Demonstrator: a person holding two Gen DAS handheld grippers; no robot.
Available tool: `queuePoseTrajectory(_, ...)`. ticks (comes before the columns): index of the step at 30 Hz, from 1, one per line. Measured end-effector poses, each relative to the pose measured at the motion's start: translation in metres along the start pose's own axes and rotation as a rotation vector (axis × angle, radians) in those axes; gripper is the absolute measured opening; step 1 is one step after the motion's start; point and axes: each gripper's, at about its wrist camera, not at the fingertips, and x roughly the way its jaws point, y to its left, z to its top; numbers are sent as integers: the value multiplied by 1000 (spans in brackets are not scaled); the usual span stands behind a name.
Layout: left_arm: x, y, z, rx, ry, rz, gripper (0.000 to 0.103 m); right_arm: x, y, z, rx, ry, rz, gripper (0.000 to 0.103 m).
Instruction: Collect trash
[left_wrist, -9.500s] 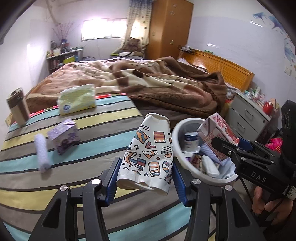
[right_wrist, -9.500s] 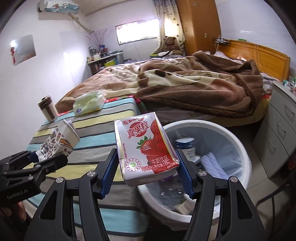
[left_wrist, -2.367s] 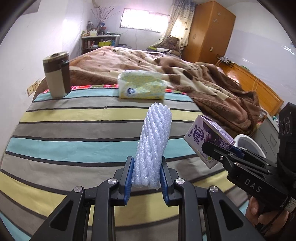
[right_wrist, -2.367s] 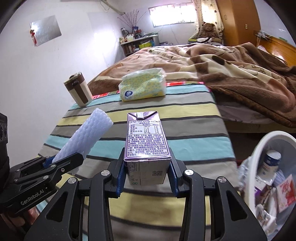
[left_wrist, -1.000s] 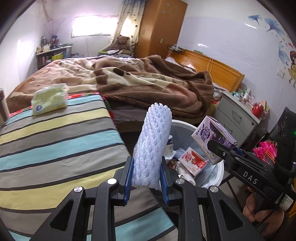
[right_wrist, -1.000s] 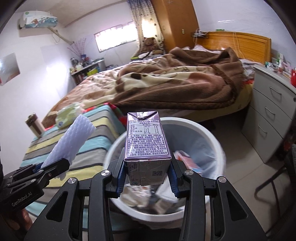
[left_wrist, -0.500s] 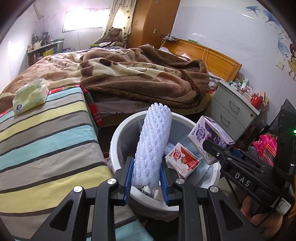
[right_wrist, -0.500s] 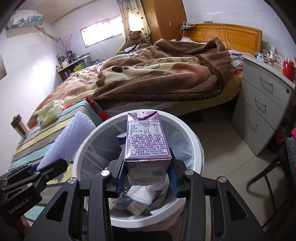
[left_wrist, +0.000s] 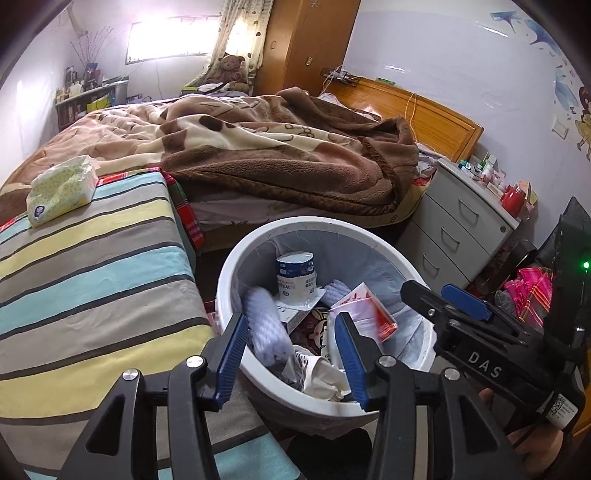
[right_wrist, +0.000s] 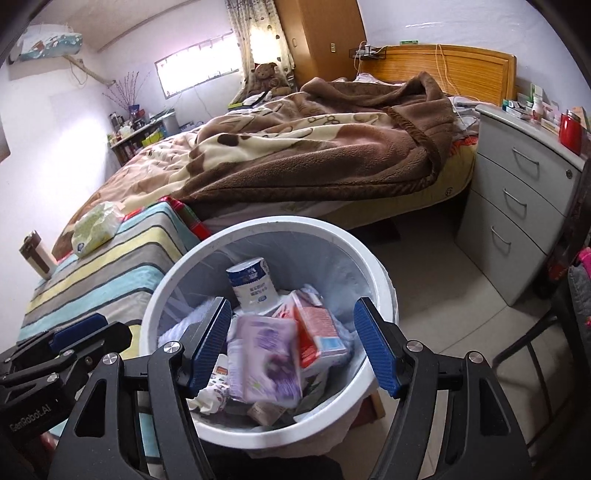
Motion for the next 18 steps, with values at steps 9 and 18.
queuePoseTrajectory(9,-29,7,-14,-11,-35,60,54,-17,15,-10,-30,-38,31,71)
queuePoseTrajectory(18,-69,18,-43,-41,-89,132,54,-46,41,-30,-117,-125,103,71)
